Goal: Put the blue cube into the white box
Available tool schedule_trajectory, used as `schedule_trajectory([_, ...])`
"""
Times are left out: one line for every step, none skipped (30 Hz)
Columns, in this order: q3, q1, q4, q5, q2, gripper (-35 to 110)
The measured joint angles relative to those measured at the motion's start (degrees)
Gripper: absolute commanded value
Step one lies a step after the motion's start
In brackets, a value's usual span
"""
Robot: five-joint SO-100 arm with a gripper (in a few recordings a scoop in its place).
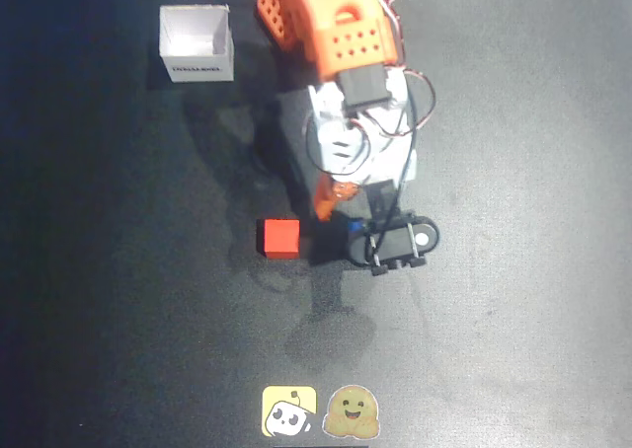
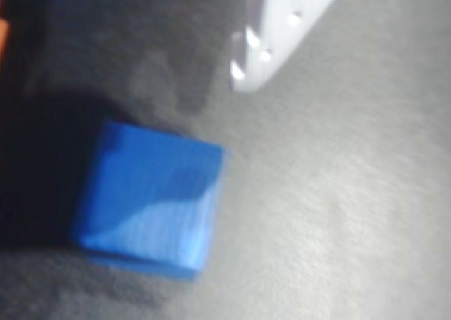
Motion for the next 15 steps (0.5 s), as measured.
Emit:
schedule_trajectory([-0.26, 0.26, -0.26, 0.09, -0.7, 26])
schedule_trajectory([-0.79, 0.35, -0.35, 0.44, -1.58, 26])
schedule_trajectory([-1.23, 0.26, -0.62, 0.62, -2.55, 26])
schedule_trajectory([-1.41, -0.09, -1.05, 0.62, -3.34, 26])
schedule_trajectory([-1.41, -0.53, -1.58, 0.62, -3.96, 26])
schedule_trajectory([-1.41, -0.7, -2.29, 0.97, -4.39, 26])
schedule_trajectory([-1.41, -0.79, -2.64, 1.32, -4.75, 26])
schedule_trajectory([-1.58, -0.79, -3.08, 1.58, -5.19, 26])
schedule_trajectory([-1.67, -0.7, -3.25, 1.85, -5.8, 26])
schedule_trajectory([-1.76, -0.79, -3.69, 2.29, -6.33, 26])
schedule_trajectory([-1.76, -1.05, -4.13, 2.55, -6.59, 26])
schedule_trajectory([-1.76, -1.41, -4.57, 2.72, -7.12, 26])
schedule_trajectory([-1.76, -1.67, -5.1, 2.9, -7.65, 26])
schedule_trajectory([-1.85, -1.76, -5.62, 2.99, -8.35, 26])
schedule_trajectory([-1.85, -1.76, -6.33, 3.34, -8.88, 26])
